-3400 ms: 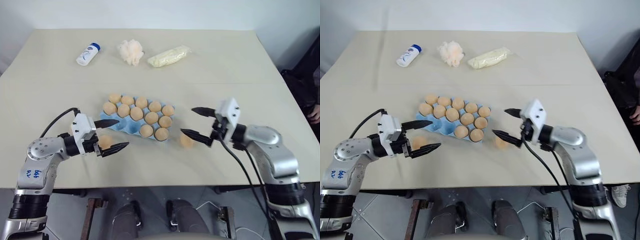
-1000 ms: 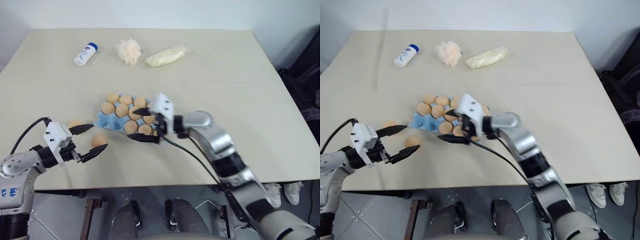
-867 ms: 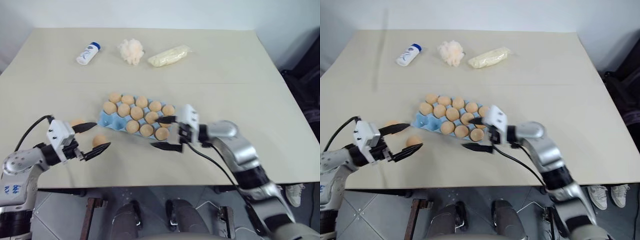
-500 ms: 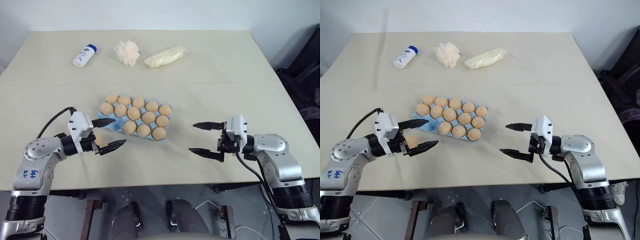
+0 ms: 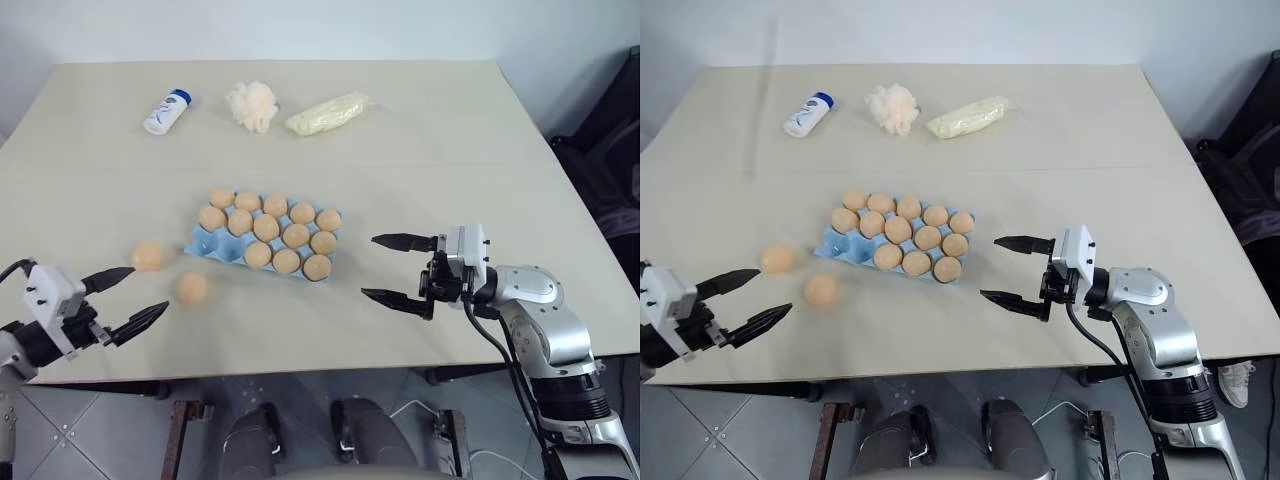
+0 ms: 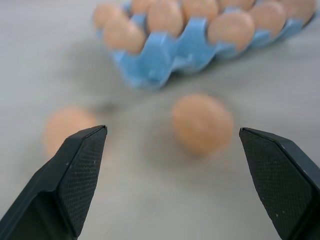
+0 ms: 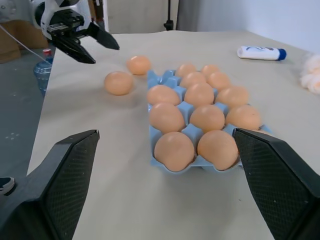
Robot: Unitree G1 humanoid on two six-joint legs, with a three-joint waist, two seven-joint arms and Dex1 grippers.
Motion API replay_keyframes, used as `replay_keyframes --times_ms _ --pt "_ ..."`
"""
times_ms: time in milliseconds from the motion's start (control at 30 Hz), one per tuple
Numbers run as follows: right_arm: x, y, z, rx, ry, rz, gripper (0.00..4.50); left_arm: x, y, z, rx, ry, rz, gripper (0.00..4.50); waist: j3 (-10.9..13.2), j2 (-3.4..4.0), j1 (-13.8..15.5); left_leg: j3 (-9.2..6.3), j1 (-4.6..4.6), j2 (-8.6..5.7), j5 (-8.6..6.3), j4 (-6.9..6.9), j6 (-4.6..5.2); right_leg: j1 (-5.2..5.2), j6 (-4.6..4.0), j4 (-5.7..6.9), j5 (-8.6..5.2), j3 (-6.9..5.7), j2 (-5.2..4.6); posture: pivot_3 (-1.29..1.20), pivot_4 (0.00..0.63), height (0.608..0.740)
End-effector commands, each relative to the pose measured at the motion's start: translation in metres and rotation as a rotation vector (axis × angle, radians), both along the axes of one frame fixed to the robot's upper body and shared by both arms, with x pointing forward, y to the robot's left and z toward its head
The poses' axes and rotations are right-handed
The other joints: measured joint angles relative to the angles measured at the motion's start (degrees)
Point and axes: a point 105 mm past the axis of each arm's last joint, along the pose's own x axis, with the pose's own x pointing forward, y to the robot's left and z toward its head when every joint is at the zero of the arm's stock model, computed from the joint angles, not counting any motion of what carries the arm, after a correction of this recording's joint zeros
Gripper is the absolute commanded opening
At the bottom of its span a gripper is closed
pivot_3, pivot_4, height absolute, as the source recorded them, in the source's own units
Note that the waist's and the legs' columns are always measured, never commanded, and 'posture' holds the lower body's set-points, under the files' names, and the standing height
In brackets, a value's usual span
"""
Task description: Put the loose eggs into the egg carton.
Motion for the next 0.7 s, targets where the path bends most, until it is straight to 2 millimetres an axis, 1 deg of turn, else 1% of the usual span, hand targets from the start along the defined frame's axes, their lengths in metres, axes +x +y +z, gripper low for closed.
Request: replay_keyframes --times_ms 33,133,233,267,367,500,600,700 --pt "-0.004 0.006 0.009 0.015 -0.044 0.026 4.47 -0.005 -0.002 0.0 -0.009 -0.032 0.0 4.5 0.0 0.0 0.09 -0.02 0.0 -0.03 -0.02 -0.01 0.03 0.0 -0.01 0.0 -0.01 -0.03 -0.04 0.0 0.15 0.74" --pt "-0.008 0.008 0.009 0.019 -0.042 0.044 4.47 -0.004 -0.015 -0.009 -0.034 -0.016 -0.028 4.5 0.0 0.0 0.05 -0.03 -0.01 -0.08 -0.05 -0.06 0.07 0.03 -0.02 -0.08 -0.01 -0.06 -0.12 0.0 0.15 0.74" --pt "-0.01 0.008 0.008 0.01 -0.039 0.044 4.47 0.001 -0.021 -0.007 -0.05 -0.026 -0.038 4.5 -0.01 -0.02 0.03 -0.03 -0.03 -0.1 -0.06 -0.12 0.08 0.02 -0.01 -0.16 0.0 -0.07 -0.11 0.0 0.15 0.74" --pt "-0.01 0.007 0.007 0.008 -0.039 0.041 4.47 0.005 -0.023 -0.007 -0.058 -0.037 -0.03 4.5 -0.01 -0.02 0.04 -0.03 -0.03 -0.1 -0.05 -0.16 0.08 0.02 -0.01 -0.19 0.0 -0.07 -0.11 0.0 0.15 0.74" --pt "-0.01 0.005 0.008 0.0 -0.04 0.025 4.47 0.025 -0.043 -0.021 -0.067 -0.017 -0.062 4.5 0.0 0.0 0.41 -0.03 -0.02 -0.11 -0.03 -0.23 0.09 0.03 -0.01 -0.22 0.0 -0.07 -0.08 0.0 0.15 0.74" --pt "-0.013 0.008 0.008 0.005 -0.035 0.02 4.47 0.042 -0.047 -0.032 -0.085 -0.02 -0.061 4.5 -0.01 -0.02 0.6 -0.01 -0.03 -0.12 0.05 -0.11 0.22 0.03 0.05 -0.21 0.03 -0.02 -0.03 0.0 0.15 0.74" --pt "-0.015 0.011 0.008 0.011 -0.029 0.021 4.47 0.044 -0.052 -0.037 -0.08 -0.015 -0.08 4.5 -0.02 -0.03 0.36 0.04 -0.04 -0.05 0.12 -0.08 0.27 0.01 0.06 -0.2 0.03 0.04 0.05 0.0 0.15 0.74" --pt "-0.017 0.013 0.007 0.02 -0.024 0.017 4.47 0.048 -0.048 -0.036 -0.079 -0.047 -0.05 4.5 -0.02 -0.02 0.59 0.03 -0.04 0.01 0.16 -0.08 0.19 0.01 0.05 -0.19 0.02 0.04 0.11 0.0 0.15 0.74"
